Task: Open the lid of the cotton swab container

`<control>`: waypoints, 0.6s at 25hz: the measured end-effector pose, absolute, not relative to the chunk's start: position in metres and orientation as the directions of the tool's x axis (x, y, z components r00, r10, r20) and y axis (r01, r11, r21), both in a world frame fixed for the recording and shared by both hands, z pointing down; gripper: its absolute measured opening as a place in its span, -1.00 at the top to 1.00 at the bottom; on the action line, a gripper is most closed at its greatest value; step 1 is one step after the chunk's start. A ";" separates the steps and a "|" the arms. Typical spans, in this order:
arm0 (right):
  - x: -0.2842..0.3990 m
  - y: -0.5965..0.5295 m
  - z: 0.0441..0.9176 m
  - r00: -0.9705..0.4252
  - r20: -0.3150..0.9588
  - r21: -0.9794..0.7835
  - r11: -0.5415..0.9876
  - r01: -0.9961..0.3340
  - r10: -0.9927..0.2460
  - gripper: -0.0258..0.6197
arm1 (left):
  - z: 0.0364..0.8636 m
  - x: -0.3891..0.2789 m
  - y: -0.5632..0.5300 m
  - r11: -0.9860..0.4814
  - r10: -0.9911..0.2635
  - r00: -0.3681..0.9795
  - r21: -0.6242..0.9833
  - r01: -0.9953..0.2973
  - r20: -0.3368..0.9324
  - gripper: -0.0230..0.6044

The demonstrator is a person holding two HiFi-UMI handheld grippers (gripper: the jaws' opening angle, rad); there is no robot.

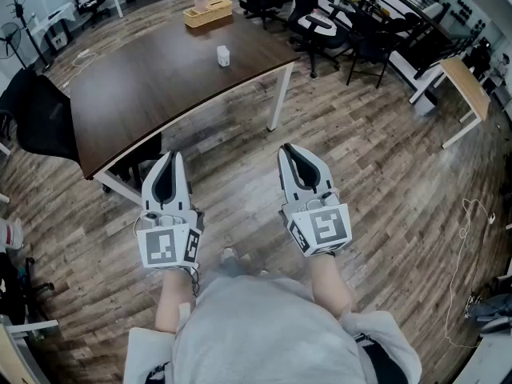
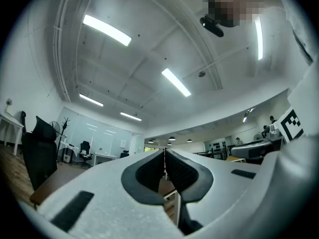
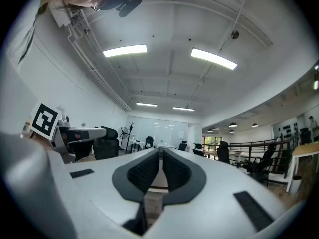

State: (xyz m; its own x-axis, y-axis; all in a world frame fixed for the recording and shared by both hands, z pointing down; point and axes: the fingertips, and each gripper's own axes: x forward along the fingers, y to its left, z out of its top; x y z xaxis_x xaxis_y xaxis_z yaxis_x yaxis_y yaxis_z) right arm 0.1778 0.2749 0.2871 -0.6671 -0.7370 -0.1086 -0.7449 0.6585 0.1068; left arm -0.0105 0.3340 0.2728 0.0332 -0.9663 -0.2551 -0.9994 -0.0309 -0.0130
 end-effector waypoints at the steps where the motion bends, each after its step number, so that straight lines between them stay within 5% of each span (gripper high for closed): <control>1: 0.175 0.273 0.287 -0.667 -0.109 0.108 0.658 -0.745 -0.737 0.84 | 0.273 -0.014 0.332 -0.030 -0.966 0.032 -0.011 -0.999 -0.257 0.89; 15: 0.134 0.233 0.293 -0.655 -0.100 0.101 0.648 -0.755 -0.749 0.84 | 0.274 -0.053 0.292 -0.041 -0.963 0.044 -0.018 -0.999 -0.265 0.89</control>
State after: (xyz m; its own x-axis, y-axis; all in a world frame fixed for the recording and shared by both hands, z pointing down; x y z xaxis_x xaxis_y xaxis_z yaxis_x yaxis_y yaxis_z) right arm 0.1339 0.2326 0.2930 -0.6554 -0.7486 -0.1000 -0.7552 0.6476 0.1010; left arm -0.0530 0.2917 0.2740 0.0439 -0.9631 -0.2655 -0.9990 -0.0407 -0.0176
